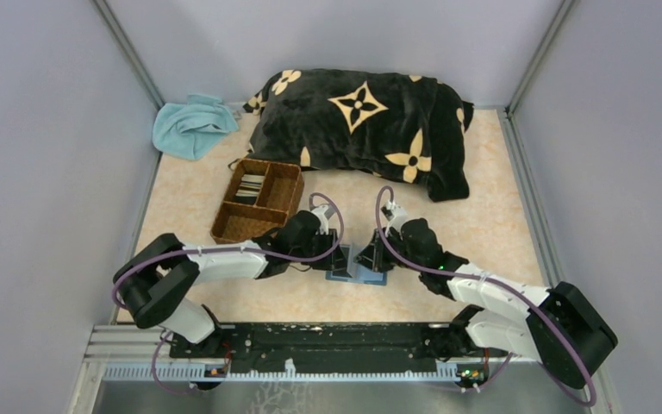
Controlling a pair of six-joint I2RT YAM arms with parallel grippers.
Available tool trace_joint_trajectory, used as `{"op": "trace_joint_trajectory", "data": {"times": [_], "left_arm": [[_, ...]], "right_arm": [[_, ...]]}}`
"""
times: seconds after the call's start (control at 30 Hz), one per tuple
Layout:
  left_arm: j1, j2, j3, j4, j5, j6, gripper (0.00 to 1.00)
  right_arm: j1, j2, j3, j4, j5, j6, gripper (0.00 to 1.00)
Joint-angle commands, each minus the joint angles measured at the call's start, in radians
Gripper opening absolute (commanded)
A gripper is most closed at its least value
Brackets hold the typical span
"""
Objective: Take the credit cards out of the card holder
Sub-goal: Remove the credit card from the card holder.
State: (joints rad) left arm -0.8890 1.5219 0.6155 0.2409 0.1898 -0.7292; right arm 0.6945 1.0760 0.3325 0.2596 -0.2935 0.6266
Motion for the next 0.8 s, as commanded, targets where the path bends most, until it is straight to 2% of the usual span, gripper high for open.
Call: {"op": "trace_joint_trajectory", "data": {"times": [0.0, 0.17, 0.4, 0.47, 0.6, 0.77], "left_arm": [[-0.034, 0.026, 0.075, -0.081, -0.059, 0.035, 0.34], [-0.059, 0.074, 0.107, -0.07, -0.044, 0.032, 0.34], [-0.075, 0.113, 0.122, -0.04, -0.02, 0.035, 0.33], [-0.076, 0.108, 0.118, -0.04, -0.024, 0.042, 0.33], [-0.075, 0.093, 0.104, -0.037, -0.037, 0.045, 0.31], [-0.067, 0.078, 0.074, 0.004, -0.027, 0.035, 0.31]], "right_arm": [[-0.027, -0.044, -0.014, 0.016, 0.016, -0.018, 0.13], [-0.058, -0.143, -0.038, -0.029, 0.083, 0.013, 0.12], [-0.075, -0.384, -0.051, -0.166, 0.254, 0.024, 0.12], [-0.075, -0.437, -0.051, -0.182, 0.273, 0.015, 0.17], [-0.076, -0.365, -0.032, -0.19, 0.235, -0.001, 0.2], [-0.076, -0.205, -0.06, -0.077, 0.166, 0.026, 0.1]]}}
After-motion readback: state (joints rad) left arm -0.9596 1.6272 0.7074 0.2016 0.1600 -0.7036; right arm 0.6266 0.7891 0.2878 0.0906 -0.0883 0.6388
